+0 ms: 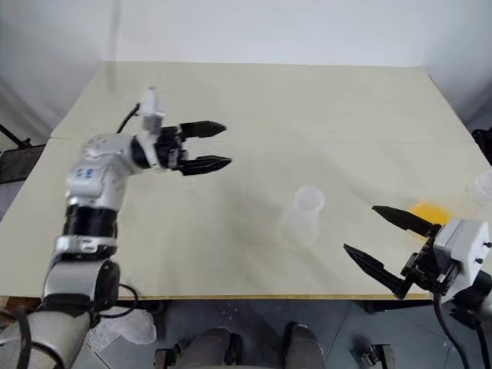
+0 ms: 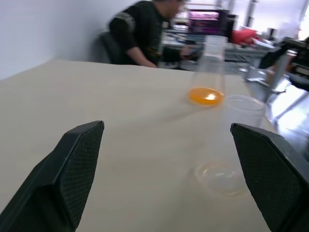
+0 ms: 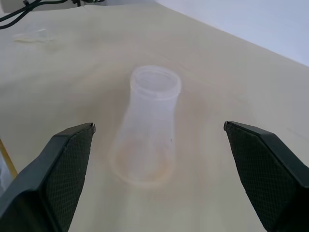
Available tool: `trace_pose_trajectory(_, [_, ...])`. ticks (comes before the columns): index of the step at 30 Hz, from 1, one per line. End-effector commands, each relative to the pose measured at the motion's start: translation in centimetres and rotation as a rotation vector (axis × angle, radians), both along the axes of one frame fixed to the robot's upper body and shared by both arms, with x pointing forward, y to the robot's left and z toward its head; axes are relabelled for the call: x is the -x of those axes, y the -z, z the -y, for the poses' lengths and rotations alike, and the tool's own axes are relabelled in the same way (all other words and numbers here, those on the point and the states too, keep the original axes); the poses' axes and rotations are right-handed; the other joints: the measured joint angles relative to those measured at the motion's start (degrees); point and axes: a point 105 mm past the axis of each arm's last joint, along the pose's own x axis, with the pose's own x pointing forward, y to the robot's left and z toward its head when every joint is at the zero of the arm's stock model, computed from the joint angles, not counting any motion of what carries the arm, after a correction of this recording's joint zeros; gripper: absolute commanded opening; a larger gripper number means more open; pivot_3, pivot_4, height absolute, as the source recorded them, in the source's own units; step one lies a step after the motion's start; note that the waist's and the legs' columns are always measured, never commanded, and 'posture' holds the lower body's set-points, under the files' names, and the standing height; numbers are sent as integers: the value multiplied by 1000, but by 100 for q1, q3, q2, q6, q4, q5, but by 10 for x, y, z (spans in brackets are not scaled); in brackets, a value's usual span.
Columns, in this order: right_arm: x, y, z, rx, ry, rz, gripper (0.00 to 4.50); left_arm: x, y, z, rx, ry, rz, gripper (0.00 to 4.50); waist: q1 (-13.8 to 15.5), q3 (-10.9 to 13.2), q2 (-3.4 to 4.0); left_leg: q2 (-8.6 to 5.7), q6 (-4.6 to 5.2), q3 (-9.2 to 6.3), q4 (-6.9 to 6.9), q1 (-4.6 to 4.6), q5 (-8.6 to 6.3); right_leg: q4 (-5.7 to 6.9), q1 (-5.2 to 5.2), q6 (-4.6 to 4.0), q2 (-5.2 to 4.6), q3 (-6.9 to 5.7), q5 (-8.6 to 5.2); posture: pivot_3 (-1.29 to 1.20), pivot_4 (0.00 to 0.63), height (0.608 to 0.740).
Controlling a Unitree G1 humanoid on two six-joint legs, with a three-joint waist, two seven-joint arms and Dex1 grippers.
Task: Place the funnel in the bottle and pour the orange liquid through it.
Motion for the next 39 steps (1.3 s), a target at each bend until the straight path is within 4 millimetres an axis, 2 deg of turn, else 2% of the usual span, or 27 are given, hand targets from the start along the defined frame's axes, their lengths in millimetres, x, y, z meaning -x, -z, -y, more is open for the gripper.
trace_pose_trajectory(1, [2,-1,-11,4,-77,-14,4500,10,-4,-31,50,-158,44,4461,-27,0,0,0,-1,-2,0,3,0,1,2,0,-1,0,0,0,150,740])
trace_pose_trajectory(7, [-1,7,-15,-14,-115,-51,4500,46,39,-78,11,-357,-47,4461,-33,0,0,-6,-2,-16,1,3,-1,-1,8,0,-8,1,0,0,150,740])
trace_pose_trajectory(13, [-7,11,-19,-32,-152,-69,4500,87,67,-116,28,-514,-102,4461,-63,0,0,-1,-8,-24,1,8,-5,-8,16,-1,-9,15,0,0,150,740])
trace_pose_trajectory(19, [-10,14,-20,-41,-170,-81,4500,124,88,-146,19,-654,-149,4461,-79,0,0,1,-15,-30,-5,14,-9,-16,24,-3,-13,25,-1,0,150,740])
trace_pose_trajectory(24, [-12,16,-22,-47,-177,-83,4500,140,90,-179,19,-798,-171,4461,-66,0,1,2,-17,-35,-5,20,-11,-19,32,-5,-17,25,-3,0,150,740])
trace_pose_trajectory(29, [-14,19,-21,-53,-183,-87,4500,139,82,-186,-8,-803,-150,4461,-68,0,3,1,-17,-35,-6,21,-14,-19,32,-6,-19,25,-3,0,150,740])
trace_pose_trajectory(32, [-14,21,-23,-60,-190,-88,4500,128,72,-183,-11,-791,-115,4461,-71,0,3,2,-17,-35,-6,21,-15,-18,31,-7,-20,27,-3,0,150,740])
trace_pose_trajectory(36, [-14,24,-23,-61,-203,-99,4500,108,63,-188,-191,-769,-115,4461,-70,1,5,1,-18,-36,-6,21,-15,-15,29,-7,-19,25,-3,0,150,740])
trace_pose_trajectory(39, [-15,24,-23,-60,-205,-97,4500,96,55,-193,-262,-749,-99,4461,-88,2,12,-1,-17,-28,-12,21,-15,-15,25,-7,-13,16,-4,0,150,740])
